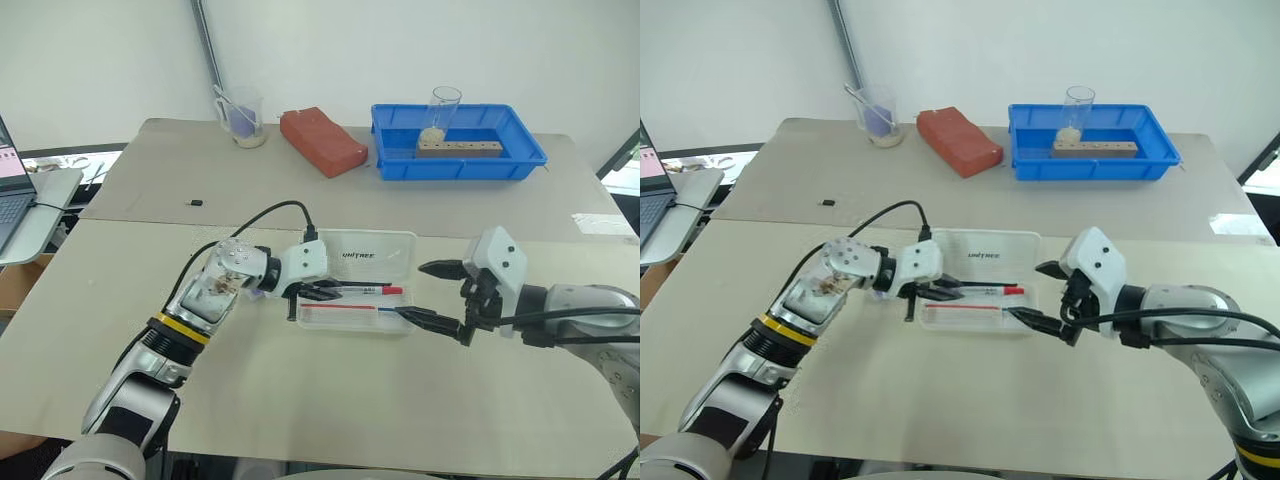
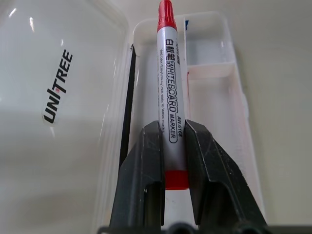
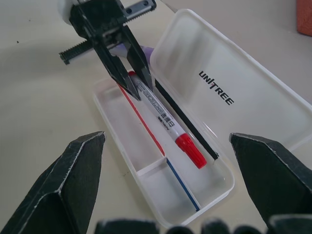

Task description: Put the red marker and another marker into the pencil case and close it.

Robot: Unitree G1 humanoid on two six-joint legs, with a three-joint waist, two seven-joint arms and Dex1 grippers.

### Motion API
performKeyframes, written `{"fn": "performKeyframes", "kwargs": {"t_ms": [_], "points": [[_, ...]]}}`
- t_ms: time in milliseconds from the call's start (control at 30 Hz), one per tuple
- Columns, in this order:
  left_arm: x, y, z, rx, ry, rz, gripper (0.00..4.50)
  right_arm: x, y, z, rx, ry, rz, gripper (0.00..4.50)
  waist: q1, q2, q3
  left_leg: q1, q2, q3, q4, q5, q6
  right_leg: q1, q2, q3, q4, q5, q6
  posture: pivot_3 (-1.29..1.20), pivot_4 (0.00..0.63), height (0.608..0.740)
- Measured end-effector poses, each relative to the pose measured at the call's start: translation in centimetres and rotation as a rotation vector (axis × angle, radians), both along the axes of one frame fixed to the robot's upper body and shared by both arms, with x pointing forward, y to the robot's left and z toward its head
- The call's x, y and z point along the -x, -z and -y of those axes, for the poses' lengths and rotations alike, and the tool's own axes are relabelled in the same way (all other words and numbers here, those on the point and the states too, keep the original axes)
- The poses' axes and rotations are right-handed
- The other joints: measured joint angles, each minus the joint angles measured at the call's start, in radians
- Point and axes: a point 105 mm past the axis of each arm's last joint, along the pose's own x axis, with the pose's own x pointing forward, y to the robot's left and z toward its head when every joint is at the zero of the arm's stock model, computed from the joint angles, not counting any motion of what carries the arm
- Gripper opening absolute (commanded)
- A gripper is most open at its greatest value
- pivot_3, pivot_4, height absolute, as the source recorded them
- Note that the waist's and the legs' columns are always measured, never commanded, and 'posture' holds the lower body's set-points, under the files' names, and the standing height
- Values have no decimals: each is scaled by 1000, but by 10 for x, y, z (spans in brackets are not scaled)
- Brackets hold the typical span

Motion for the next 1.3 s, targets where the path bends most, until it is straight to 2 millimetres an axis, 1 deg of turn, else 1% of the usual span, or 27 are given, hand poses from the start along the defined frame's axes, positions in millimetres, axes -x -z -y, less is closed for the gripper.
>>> {"fn": "performKeyframes", "kwargs": {"t_ms": [33,67,100,133,167,200,300,400,433,467,500,533,567,600,633,700,800,900,967,1000,1067,1133,1167,1200,1233,1267,1300], "points": [[0,1,1,1,2,4,176,0,0,1,0,5,2,4500,0,0,0,0,0,0,0,0,0,0,0,0,0,0,0,0,150,740],[-1,2,1,1,-1,4,1207,1,1,1,0,8,1,4500,0,0,0,0,0,0,0,0,0,0,0,0,0,0,0,0,150,740],[-2,3,2,3,-4,2,1625,1,2,1,0,10,-3,4500,-1,0,0,0,0,0,0,0,0,0,0,0,0,0,0,0,150,740],[-2,4,2,5,-4,1,2147,1,2,1,0,11,-4,4500,-1,0,0,0,0,0,0,0,0,0,0,0,0,0,0,0,150,740],[-2,3,3,8,-2,1,2515,1,2,1,0,12,-3,4500,-1,0,0,0,0,0,0,0,0,0,0,0,0,0,0,0,150,740],[-2,2,4,12,1,3,3136,1,2,1,0,13,-3,4500,-1,0,0,0,0,0,0,0,0,0,0,0,0,0,0,0,150,740],[-4,-8,-1,37,-13,11,4463,0,2,2,0,15,-3,4500,-3,0,0,0,0,0,0,0,0,0,0,0,0,0,0,0,150,740],[-5,-37,-21,92,-69,33,4463,-2,-1,1,-2,7,2,4500,-11,1,0,0,1,-1,-1,0,0,0,1,0,1,0,0,0,150,740],[-5,-50,-33,112,-101,39,4463,-2,-2,0,-3,1,5,4500,-15,1,0,1,1,-1,-1,0,0,0,1,0,1,0,0,0,150,740],[-3,-59,-44,124,-132,41,4463,-3,-3,-1,-4,-6,7,4500,-19,1,0,2,1,-1,-2,0,0,0,1,0,1,0,0,0,150,740],[-1,-63,-55,123,-162,38,4463,-3,-3,-2,-6,-10,7,4500,-20,1,-1,2,1,-1,-2,0,0,0,1,0,1,-1,1,0,150,740],[1,-62,-70,116,-212,28,4463,-5,-3,-6,-16,-30,5,4500,-23,2,-1,3,1,-1,-2,0,0,1,1,0,1,-1,1,0,150,740],[1,-57,-83,106,-265,14,4463,-5,-4,-11,-31,-48,6,4500,-24,3,-1,4,1,-1,-3,0,0,1,1,0,1,-1,1,0,150,740],[0,-48,-96,96,-327,-3,4463,-6,-4,-17,-42,-74,2,4500,-23,4,-1,4,1,-1,-2,0,0,1,0,0,1,-1,1,0,150,740],[0,-42,-100,92,-355,-15,4463,-6,-4,-20,-46,-86,-1,4500,-21,4,0,4,1,-1,-2,0,0,1,0,0,1,-1,1,0,150,740],[-1,-24,-112,93,-438,-45,4463,-7,-6,-31,-63,-135,1,4500,-10,6,-1,4,1,-1,-1,0,0,0,0,-2,1,-1,1,0,150,740],[-4,-1,-115,130,-541,-76,4463,-7,-17,-47,-75,-216,35,4500,1,2,0,4,-1,0,0,0,0,-1,-3,-2,0,-1,1,0,150,740],[-6,16,-113,132,-583,-94,4463,-7,-21,-53,-78,-251,40,4500,8,1,0,3,-1,0,0,0,0,-1,-4,-2,0,-1,0,0,150,740],[-9,30,-116,102,-609,-99,4463,-8,-22,-56,-78,-264,41,4500,8,1,0,3,-1,0,-1,0,0,-1,-3,-2,0,-1,0,0,150,740],[-10,34,-117,106,-619,-104,4229,-8,-22,-57,-78,-266,40,4500,7,1,0,3,-1,0,-1,0,0,-1,-3,-1,1,-1,-1,0,150,740],[-12,36,-117,113,-608,-89,3621,-9,-21,-57,-80,-264,30,4500,9,2,-1,4,0,0,-2,0,0,0,-3,-2,1,-1,-1,0,150,740],[-12,37,-117,124,-601,-96,2700,-9,-20,-56,-78,-262,24,4500,7,2,-1,4,0,0,-2,0,0,0,-2,-2,2,0,-1,0,150,740],[-12,37,-117,125,-596,-101,2313,-8,-19,-54,-72,-259,19,4500,6,2,-1,4,0,0,-2,0,0,1,-2,-2,2,0,-1,0,150,740],[-11,37,-117,126,-593,-104,1750,-8,-18,-53,-68,-256,15,4500,5,2,-1,4,0,0,-2,0,0,1,-2,-2,2,0,-1,0,150,740],[-11,38,-116,127,-590,-109,1297,-8,-17,-52,-65,-254,11,4500,3,2,-1,4,0,0,-2,0,0,1,-2,-2,2,0,-1,0,150,740],[-11,37,-117,128,-591,-113,951,-8,-17,-51,-61,-251,10,4500,2,2,-1,3,0,0,-2,0,0,1,-2,-2,2,0,-1,0,150,740],[-10,37,-119,126,-589,-119,950,-8,-17,-50,-60,-246,11,4500,0,2,-1,3,0,0,-2,0,0,1,-2,-2,2,0,-1,0,150,740]]}}
